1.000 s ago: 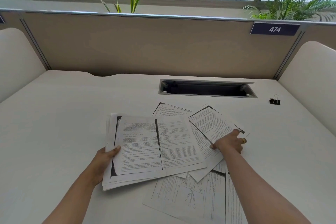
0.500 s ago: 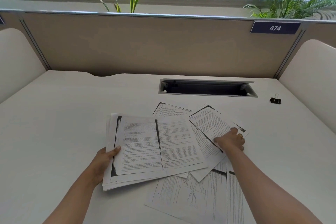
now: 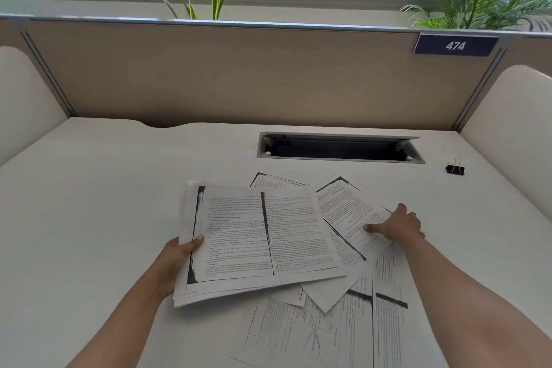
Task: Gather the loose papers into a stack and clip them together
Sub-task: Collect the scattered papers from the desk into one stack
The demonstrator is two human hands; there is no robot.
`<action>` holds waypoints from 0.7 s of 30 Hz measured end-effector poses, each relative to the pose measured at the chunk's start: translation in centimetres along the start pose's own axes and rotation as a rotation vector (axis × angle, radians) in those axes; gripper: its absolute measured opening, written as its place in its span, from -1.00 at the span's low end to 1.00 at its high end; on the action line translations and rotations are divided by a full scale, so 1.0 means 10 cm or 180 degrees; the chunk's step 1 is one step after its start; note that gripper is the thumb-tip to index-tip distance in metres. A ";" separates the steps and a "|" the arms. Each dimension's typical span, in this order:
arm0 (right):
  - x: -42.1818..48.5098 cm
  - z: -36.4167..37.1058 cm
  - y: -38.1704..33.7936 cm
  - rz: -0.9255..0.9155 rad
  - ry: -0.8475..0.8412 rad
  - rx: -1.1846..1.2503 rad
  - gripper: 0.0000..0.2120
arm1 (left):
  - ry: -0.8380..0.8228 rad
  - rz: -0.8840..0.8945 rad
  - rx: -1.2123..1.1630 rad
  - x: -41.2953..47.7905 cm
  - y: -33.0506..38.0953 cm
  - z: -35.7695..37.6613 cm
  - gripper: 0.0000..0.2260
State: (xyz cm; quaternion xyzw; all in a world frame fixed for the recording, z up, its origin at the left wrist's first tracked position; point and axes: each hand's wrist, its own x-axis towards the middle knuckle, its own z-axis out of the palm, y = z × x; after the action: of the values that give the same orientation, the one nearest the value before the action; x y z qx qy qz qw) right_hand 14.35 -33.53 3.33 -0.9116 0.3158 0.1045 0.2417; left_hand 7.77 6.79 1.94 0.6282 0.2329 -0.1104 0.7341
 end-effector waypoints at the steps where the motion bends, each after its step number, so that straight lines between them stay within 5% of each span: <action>1: 0.02 -0.01 0.00 0.0018 -0.0024 -0.0041 0.05 | -0.0001 -0.0021 0.0008 0.01 0.00 0.01 -0.86; 14: 0.05 -0.04 -0.08 0.0154 0.0110 -0.0115 -0.05 | -0.0016 -0.0154 0.0021 0.07 -0.03 0.07 -0.72; 21: -0.31 0.11 -0.16 -0.0260 0.0808 0.1285 0.04 | -0.0026 -0.0082 0.0002 0.09 -0.06 0.08 -0.74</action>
State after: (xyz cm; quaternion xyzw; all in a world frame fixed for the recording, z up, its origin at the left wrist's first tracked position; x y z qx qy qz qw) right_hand 12.93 -30.24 4.01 -0.8626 0.3210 -0.0861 0.3815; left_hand 8.44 6.06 1.00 0.6249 0.2380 -0.1225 0.7334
